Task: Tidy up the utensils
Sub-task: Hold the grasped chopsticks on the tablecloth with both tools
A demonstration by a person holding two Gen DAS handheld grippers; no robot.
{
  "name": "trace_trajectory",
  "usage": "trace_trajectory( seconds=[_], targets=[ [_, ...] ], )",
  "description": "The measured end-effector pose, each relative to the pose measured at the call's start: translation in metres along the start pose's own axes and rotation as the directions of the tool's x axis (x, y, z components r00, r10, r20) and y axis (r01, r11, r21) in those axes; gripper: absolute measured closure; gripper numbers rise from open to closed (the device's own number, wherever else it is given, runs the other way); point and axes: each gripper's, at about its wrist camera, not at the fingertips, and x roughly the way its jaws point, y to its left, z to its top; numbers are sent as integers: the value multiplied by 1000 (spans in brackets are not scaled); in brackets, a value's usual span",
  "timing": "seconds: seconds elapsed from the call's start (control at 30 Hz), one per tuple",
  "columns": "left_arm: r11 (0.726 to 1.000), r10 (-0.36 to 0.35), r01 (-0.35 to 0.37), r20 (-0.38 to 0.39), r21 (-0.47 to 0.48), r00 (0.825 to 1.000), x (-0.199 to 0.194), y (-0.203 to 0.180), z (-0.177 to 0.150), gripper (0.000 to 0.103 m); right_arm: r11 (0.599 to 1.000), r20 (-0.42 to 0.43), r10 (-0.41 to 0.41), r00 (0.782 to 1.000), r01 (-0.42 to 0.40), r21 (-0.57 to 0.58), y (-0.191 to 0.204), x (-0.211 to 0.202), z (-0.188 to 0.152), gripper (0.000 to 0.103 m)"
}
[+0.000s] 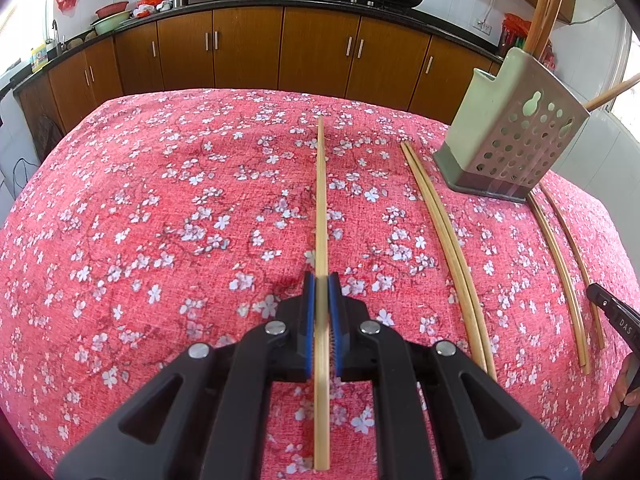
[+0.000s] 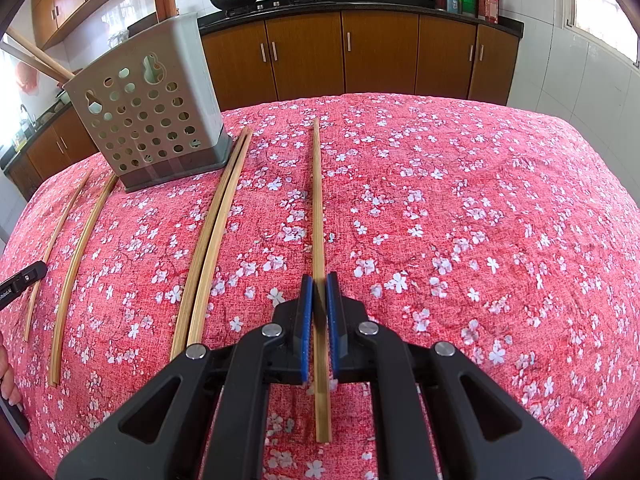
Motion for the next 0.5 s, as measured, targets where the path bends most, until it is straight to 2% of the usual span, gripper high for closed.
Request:
trace_trajectory(
  seconds=[0.5],
  targets=[
    [1000, -1, 1, 0, -1, 1000, 0, 2, 0, 92, 1000, 0, 1, 1000, -1, 1, 0, 0, 0, 94]
  ],
)
